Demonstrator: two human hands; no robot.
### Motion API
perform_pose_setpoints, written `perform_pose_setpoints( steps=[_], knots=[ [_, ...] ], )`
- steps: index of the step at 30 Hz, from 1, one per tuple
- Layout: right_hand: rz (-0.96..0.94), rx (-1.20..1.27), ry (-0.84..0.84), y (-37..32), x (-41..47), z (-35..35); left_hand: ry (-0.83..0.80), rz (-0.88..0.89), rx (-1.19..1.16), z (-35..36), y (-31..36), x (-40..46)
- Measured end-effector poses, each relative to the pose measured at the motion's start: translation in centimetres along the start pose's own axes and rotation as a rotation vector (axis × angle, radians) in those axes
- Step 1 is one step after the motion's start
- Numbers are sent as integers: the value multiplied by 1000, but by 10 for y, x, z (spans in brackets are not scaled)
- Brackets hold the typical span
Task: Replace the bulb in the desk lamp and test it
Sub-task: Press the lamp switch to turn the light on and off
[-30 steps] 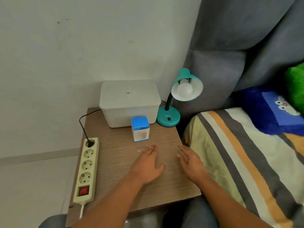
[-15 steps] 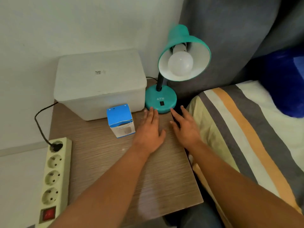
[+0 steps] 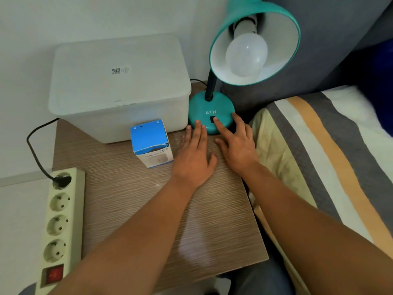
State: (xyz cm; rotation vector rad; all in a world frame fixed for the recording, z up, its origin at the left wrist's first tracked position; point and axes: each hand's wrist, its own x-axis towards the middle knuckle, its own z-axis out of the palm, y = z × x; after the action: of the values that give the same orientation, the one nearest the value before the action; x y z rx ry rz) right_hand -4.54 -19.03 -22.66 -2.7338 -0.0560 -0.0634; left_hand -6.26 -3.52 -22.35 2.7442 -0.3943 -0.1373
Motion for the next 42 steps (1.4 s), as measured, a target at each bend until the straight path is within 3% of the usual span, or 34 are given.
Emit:
perform_pose_setpoints(
  steps=[42],
  knots=[
    [-18, -9, 37, 7, -1, 5, 0, -11, 33, 7, -3, 1]
  ],
)
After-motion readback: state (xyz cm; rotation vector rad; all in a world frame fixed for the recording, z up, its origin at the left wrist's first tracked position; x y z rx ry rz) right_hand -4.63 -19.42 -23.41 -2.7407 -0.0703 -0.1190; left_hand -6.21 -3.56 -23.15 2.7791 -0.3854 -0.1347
